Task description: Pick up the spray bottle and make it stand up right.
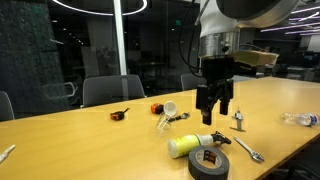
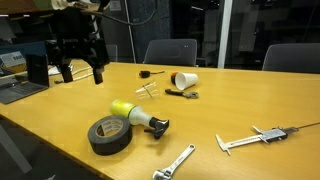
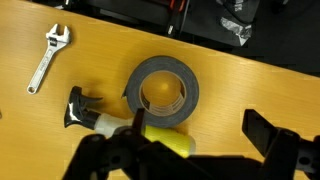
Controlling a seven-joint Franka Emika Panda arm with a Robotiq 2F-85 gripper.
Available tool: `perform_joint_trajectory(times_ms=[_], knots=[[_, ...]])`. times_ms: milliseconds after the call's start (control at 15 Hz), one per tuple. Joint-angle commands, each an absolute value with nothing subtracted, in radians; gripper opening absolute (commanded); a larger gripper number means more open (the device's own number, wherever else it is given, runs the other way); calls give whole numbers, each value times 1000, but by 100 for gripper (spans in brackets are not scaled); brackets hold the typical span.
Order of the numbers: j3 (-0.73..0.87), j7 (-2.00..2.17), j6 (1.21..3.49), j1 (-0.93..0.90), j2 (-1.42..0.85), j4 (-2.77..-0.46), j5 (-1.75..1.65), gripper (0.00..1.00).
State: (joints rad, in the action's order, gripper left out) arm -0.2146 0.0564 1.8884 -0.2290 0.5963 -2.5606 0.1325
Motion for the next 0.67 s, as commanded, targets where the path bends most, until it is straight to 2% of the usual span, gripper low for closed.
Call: perform_joint_trajectory(times_ms=[0, 600], knots=[[-212, 58, 1887, -232, 596, -2559, 131, 100], [-214, 214, 1901, -158, 584, -2550, 125, 100]])
